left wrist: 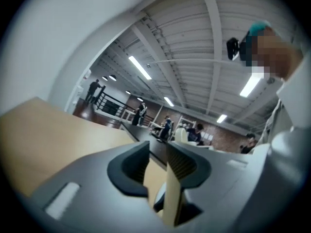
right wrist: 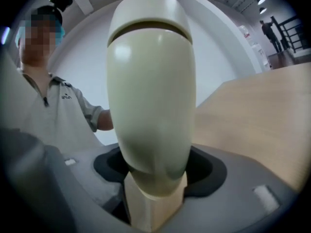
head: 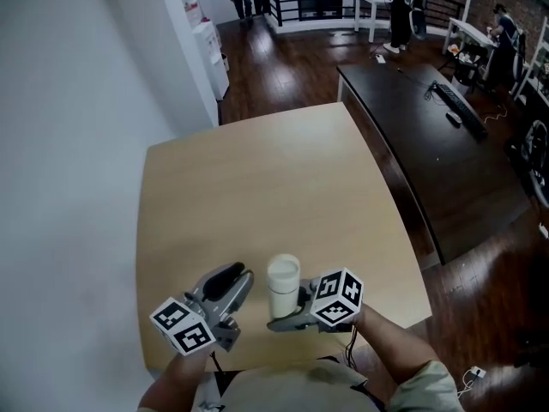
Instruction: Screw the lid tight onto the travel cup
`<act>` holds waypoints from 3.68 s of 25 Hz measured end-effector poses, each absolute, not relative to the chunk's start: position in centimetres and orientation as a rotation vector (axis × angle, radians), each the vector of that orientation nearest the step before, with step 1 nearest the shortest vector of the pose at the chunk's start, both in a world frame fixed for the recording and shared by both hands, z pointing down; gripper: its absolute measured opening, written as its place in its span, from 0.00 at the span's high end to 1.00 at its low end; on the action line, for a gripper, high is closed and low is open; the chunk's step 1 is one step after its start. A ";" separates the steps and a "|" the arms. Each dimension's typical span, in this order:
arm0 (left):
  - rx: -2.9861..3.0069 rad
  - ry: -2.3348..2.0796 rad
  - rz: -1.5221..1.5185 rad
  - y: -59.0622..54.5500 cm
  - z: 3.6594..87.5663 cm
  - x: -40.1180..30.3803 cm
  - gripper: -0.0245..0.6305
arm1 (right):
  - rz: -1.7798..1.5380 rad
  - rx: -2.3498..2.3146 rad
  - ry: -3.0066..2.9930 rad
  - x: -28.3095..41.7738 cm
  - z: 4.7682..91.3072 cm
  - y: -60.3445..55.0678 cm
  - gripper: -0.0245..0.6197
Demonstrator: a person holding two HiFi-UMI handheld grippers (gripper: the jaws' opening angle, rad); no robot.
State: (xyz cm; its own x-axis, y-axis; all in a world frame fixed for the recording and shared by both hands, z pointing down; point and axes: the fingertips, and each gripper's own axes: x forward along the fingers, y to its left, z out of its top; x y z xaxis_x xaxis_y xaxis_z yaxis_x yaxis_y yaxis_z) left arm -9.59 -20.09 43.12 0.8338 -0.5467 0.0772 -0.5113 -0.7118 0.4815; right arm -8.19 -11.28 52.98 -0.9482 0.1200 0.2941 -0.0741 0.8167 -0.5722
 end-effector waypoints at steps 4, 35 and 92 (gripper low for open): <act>2.521 -0.541 -0.184 -19.0 39.0 -7.2 0.48 | 0.902 -0.106 -2.655 -7.4 51.2 -10.8 0.49; 2.271 1.056 -0.496 -5.6 28.4 -3.1 0.50 | 0.684 -1.226 -2.576 -7.2 37.5 4.1 0.49; 2.874 0.013 -0.298 -9.5 31.5 -3.1 0.50 | 0.412 -0.278 -2.683 -8.5 44.1 -4.4 0.49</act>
State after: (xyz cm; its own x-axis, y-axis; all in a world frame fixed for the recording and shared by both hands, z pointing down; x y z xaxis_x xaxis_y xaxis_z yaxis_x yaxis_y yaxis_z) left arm -3.09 -9.47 31.52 0.9790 -0.0171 -0.2031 0.0344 -0.9683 0.2473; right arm -8.51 -4.45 44.10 -0.8960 0.2525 0.3652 0.1314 0.9365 -0.3251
